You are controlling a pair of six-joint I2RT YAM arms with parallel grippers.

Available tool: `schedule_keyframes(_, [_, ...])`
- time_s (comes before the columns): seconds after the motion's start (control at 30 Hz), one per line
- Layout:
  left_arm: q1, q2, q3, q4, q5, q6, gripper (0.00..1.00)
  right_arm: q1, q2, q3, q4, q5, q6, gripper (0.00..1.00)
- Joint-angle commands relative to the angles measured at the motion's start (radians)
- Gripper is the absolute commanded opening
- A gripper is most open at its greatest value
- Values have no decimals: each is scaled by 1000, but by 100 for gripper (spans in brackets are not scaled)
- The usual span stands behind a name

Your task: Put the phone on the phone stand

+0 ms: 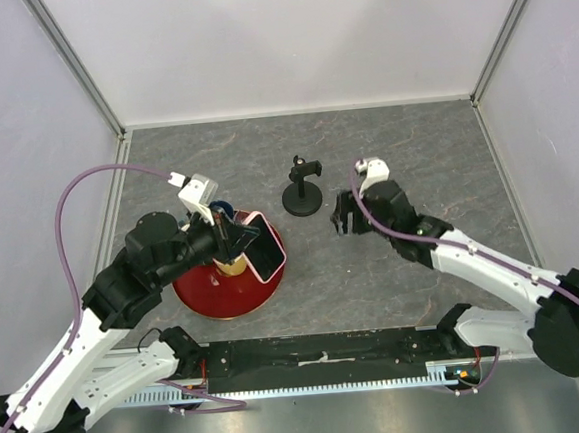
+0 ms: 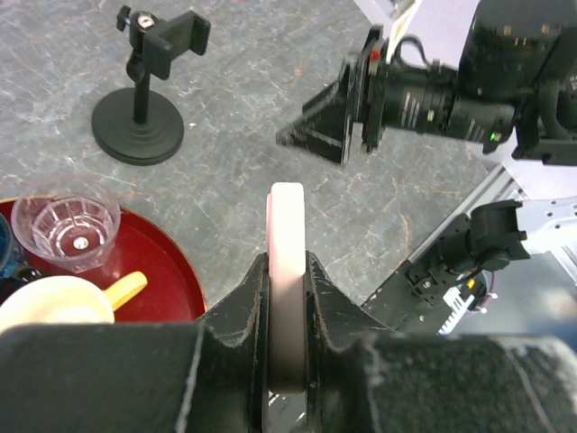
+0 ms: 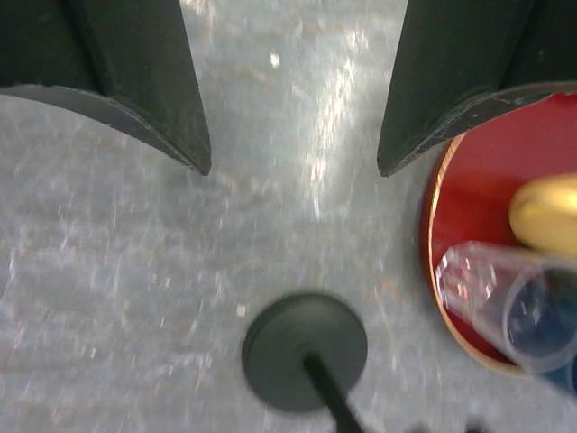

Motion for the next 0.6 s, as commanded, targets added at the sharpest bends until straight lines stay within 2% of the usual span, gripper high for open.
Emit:
schedule_keyframes(0.0, [0,56,100,104,-50,92,2,-172,107,105,208,-194,-61,75])
schedule_keyframes(0.1, [2,125,147,149,-87,109,2,-237,191,130,335,-285,-67,67])
schedule_keyframes(0.23, [5,210,203,243,-123,140,2,-257,285,134,547,-340,-120,60])
schedule_keyframes(0.37, [17,277,261,334,-145,178,2,-257,331,90,829,-392,-183,59])
schedule_keyframes(0.57, [55,316,258,415,-116,211,2,-256,342,-34,1113,-374,-196,62])
